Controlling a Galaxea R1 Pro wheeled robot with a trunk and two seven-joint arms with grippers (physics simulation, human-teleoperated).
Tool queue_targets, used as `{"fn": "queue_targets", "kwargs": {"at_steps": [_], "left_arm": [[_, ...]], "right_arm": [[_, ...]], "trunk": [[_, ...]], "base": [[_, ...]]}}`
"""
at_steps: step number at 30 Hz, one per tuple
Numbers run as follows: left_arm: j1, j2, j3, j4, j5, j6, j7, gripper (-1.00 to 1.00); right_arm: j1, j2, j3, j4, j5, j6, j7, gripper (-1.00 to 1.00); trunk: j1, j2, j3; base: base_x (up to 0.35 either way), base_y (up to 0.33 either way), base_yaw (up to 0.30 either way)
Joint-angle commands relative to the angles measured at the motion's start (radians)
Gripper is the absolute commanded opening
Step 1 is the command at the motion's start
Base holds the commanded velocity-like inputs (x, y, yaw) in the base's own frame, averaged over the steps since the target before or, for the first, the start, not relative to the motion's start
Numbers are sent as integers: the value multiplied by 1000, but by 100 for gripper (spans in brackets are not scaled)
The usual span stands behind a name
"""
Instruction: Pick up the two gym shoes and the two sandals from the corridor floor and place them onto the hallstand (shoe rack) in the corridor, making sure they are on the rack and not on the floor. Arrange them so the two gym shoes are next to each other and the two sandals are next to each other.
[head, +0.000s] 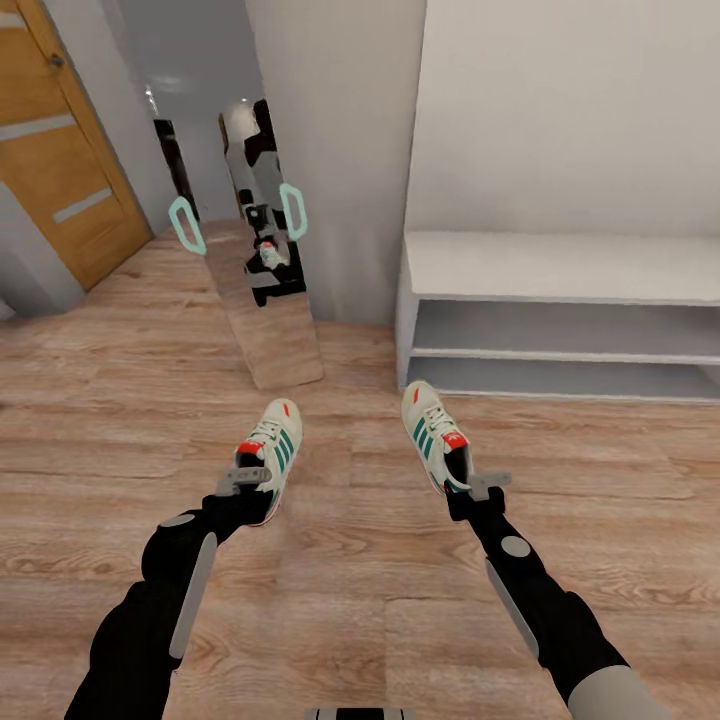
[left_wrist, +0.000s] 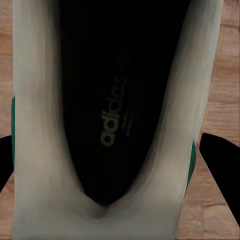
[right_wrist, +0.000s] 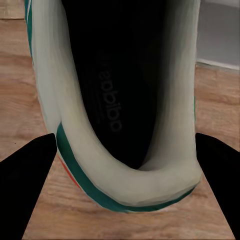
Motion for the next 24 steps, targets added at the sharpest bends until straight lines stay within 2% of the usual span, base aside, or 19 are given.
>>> {"fn": "queue_targets", "kwargs": {"at_steps": [1, 7, 17, 24], "left_arm": [[0, 0, 0, 0, 0, 0, 0, -100], [0, -1, 0, 0, 0, 0, 0, -100], [0, -1, 0, 0, -1, 0, 0, -100], [0, -2, 0, 0, 0, 0, 0, -100]], "right_arm": [[0, 0, 0, 0, 0, 0, 1, -100], [0, 0, -1, 0, 0, 0, 1, -100], [0, 0, -1, 0, 0, 0, 1, -100], [0, 0, -1, 0, 0, 0, 1, -100]], "trunk": [[0, 0, 0], [0, 0, 0], [0, 0, 0], [0, 0, 0]], "base": [[336, 0, 300], [321, 114, 300], [293, 206, 299], [222, 258, 82]]}}
